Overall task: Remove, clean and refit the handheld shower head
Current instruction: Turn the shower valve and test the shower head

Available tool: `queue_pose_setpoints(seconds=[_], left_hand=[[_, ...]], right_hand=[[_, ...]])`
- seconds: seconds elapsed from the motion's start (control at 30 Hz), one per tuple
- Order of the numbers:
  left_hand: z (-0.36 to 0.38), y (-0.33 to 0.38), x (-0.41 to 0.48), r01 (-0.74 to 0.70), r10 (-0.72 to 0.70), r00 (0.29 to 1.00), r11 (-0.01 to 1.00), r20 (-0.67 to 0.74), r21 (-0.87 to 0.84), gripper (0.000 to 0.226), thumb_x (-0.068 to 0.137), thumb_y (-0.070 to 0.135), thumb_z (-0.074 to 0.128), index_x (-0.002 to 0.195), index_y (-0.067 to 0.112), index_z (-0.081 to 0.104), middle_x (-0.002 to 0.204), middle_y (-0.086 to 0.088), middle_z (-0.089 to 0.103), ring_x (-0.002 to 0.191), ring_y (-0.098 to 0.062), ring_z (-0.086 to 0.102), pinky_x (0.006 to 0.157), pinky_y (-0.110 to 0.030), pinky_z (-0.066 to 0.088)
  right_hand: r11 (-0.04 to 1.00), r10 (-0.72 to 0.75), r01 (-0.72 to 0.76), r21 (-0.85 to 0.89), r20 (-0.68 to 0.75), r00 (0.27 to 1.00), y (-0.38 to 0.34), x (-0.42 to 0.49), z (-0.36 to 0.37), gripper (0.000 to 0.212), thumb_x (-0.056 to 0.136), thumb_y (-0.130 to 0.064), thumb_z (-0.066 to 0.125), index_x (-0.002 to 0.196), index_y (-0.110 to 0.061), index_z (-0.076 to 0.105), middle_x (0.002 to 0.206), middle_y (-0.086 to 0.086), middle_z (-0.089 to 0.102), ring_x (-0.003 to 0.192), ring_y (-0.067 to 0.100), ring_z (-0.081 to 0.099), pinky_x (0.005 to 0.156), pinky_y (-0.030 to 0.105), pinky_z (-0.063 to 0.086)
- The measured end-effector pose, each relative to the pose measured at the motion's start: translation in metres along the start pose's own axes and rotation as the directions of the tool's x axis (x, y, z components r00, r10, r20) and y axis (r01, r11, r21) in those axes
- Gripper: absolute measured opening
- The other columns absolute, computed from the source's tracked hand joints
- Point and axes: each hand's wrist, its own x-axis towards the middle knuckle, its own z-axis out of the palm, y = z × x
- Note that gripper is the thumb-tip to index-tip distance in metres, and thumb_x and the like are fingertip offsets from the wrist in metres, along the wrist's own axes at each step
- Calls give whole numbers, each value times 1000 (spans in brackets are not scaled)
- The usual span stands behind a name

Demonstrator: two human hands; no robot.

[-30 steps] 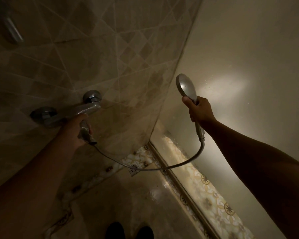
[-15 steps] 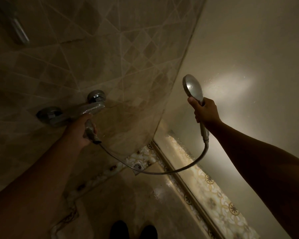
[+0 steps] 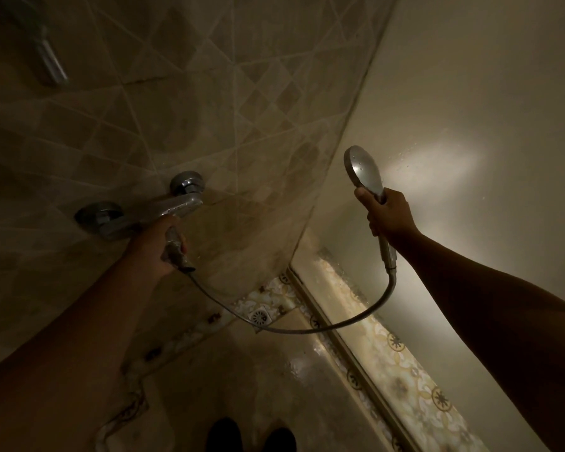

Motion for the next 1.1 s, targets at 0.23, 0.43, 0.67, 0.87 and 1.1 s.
queue_pose_setpoints(seconds=[0.23, 0.43, 0.67, 0.87, 1.1], left_hand=[[4, 0, -2, 3, -3, 1000, 1000, -2, -16, 12, 87, 21, 69, 84, 17, 59, 84, -2, 58, 67, -15, 55, 55, -29, 43], [1, 0, 1, -24, 24, 1000, 1000, -7, 6, 12, 84, 23, 72, 84, 18, 61, 86, -3, 59, 67, -15, 56, 63, -28, 43], [3, -5, 6, -133, 133, 991, 988, 4, 85, 15, 94, 23, 59, 82, 15, 53, 73, -4, 51, 39, -9, 55, 39, -17, 44], [0, -8, 13, -121, 121, 993, 992, -13, -27, 31, 86, 22, 72, 113, 16, 59, 87, -4, 61, 62, -14, 59, 53, -26, 47], [-2, -19, 23, -262, 259, 964, 964, -62, -42, 48, 83, 25, 75, 121, 0, 59, 83, -11, 63, 56, -17, 60, 60, -32, 45]], right_hand=[[1000, -7, 7, -11, 7, 1000, 6, -1, 0, 58, 77, -68, 65, 81, -10, 58, 55, 3, 57, 42, 10, 57, 44, 27, 52], [1000, 7, -7, 7, 19, 1000, 8, -1, 2, 60, 78, -66, 65, 86, -7, 60, 57, 4, 57, 45, 13, 58, 47, 30, 54], [1000, 2, -2, 3, 21, 1000, 5, -3, 3, 57, 80, -63, 65, 84, -7, 60, 56, 4, 57, 43, 12, 57, 44, 27, 51], [1000, -2, 3, -17, 38, 999, -1, -7, 6, 54, 77, -67, 64, 79, -13, 59, 54, 1, 57, 42, 8, 57, 43, 25, 50], [1000, 7, -6, -6, 66, 998, -14, -19, 20, 54, 73, -69, 65, 79, -15, 60, 51, -2, 56, 41, 10, 56, 42, 27, 50]])
